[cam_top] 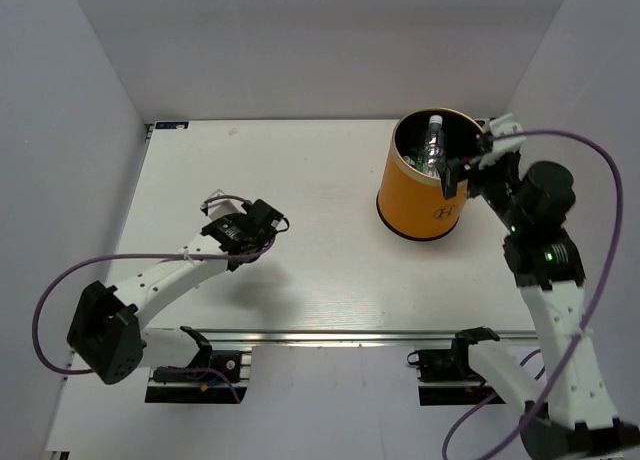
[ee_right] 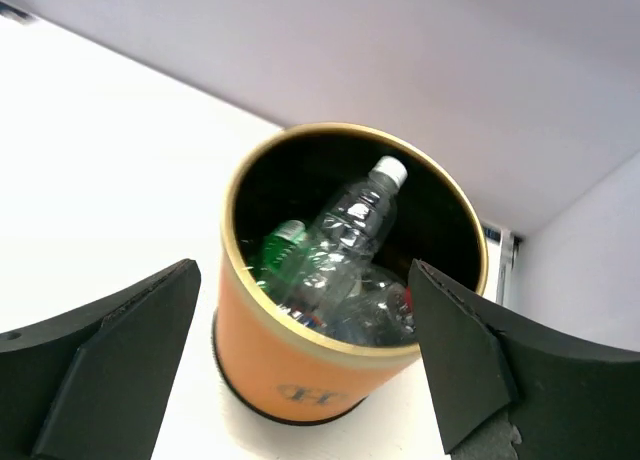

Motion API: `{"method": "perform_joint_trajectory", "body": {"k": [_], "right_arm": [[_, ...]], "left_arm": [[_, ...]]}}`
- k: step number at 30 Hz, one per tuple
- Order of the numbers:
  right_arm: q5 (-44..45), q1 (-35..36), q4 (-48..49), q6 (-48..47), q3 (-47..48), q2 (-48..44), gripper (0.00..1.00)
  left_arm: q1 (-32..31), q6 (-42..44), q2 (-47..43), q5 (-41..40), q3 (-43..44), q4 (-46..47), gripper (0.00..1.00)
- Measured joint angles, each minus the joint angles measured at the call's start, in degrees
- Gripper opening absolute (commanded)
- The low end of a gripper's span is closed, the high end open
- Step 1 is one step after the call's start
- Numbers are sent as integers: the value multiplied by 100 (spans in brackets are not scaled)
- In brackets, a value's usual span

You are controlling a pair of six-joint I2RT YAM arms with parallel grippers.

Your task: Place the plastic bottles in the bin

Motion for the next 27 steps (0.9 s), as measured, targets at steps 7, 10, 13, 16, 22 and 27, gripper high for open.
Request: {"method": "perform_joint_trajectory", "body": {"k": [7, 10, 13, 16, 22, 27], "right_arm": [[-809, 0, -527, 136, -463, -1954, 90], [-1246, 4, -798, 225, -855, -2673, 90], [-1578, 11, -1115, 310, -1379, -3252, 90], [-1919, 11, -1386, 352, -1803, -3506, 90], [-2358, 11, -1576, 474, -2216, -3598, 90], [-2546, 11, -1582, 516, -2256, -3832, 90]], "left_arm": [[673, -308, 1121, 131, 452, 120, 100], [944, -341, 1596, 240, 675, 175, 100], [1172, -319, 1917, 286, 883, 208, 100], [1388, -254, 2225, 372, 1106, 275, 100], [1703, -133, 2688, 601, 1266, 448, 100], [1908, -92, 2817, 743, 1222, 568, 96]]}}
